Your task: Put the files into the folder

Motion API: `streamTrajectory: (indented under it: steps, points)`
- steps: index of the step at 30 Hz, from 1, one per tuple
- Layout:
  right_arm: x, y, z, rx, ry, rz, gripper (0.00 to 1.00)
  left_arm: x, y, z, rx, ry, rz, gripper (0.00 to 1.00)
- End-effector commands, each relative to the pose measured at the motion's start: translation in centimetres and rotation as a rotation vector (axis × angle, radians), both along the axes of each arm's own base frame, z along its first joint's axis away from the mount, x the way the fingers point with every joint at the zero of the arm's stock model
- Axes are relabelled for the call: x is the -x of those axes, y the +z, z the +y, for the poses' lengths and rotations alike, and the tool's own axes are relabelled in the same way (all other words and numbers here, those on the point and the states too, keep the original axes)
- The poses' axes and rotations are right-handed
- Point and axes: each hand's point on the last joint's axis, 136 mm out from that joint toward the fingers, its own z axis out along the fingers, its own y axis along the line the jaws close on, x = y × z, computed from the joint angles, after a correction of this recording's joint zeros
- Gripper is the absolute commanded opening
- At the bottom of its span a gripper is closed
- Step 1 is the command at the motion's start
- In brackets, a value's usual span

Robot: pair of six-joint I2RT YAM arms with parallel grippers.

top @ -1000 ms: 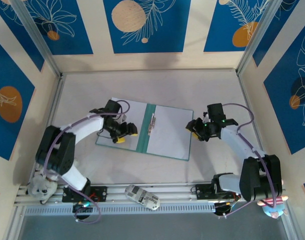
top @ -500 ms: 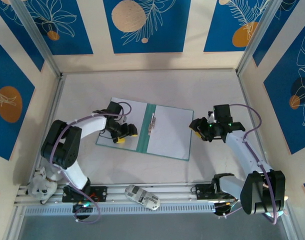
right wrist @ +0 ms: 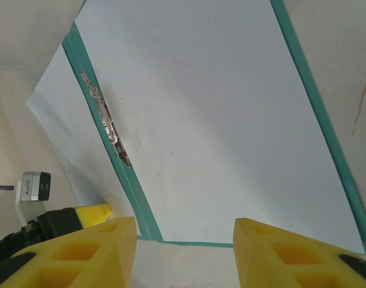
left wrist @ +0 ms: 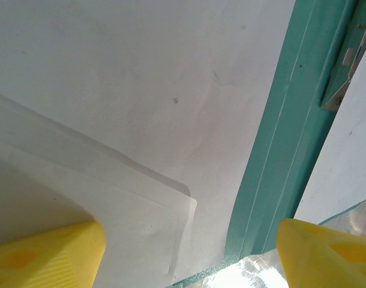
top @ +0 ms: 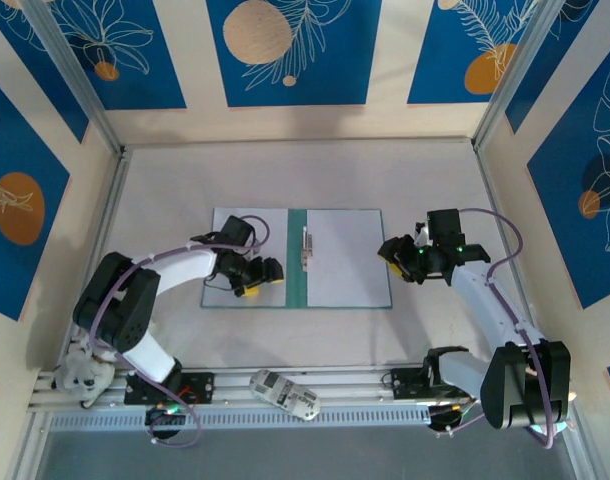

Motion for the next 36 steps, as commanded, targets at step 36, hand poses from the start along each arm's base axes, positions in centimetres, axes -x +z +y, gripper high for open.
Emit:
streamTrajectory:
  steps: [36]
  points:
    - [2.6, -1.7, 3.5, 0.078, 0.056, -0.275, 0.47, -19.3, 6.4, -10.0, 0.214, -0.300, -0.421, 0.87]
